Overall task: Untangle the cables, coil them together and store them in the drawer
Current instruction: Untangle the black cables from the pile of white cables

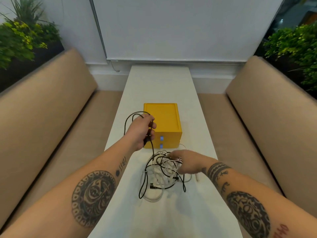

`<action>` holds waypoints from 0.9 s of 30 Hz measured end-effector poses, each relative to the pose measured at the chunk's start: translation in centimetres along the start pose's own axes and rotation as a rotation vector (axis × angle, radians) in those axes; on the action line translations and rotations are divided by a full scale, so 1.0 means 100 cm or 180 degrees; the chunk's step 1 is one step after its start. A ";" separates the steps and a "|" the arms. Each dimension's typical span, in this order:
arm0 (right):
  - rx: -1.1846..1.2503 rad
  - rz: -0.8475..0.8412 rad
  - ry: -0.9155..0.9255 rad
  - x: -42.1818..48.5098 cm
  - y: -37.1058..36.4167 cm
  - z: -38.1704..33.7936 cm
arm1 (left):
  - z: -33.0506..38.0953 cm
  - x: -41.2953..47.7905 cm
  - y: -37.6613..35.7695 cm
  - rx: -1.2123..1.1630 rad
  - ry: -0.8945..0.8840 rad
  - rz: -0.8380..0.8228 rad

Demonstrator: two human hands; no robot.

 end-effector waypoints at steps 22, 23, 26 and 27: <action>0.0952 0.1258 0.0810 -0.004 0.082 -0.080 | 0.027 -0.002 0.012 -0.0022 -0.0140 -0.0010; 0.1140 0.1273 0.0796 -0.004 0.082 -0.080 | 0.016 0.000 0.017 0.0135 -0.0122 -0.0013; 0.1664 0.1370 0.0785 -0.007 0.087 -0.079 | -0.009 0.000 0.033 0.0709 -0.0282 -0.0062; 0.1734 0.1462 0.0815 -0.009 0.091 -0.080 | -0.017 -0.002 0.036 0.0990 -0.0322 -0.0180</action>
Point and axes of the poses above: each hand's wrist, its own x-axis towards the middle knuckle, its own y-axis out of the back of the hand, z = x × y, the point moved 4 cm from there along x, towards the middle knuckle
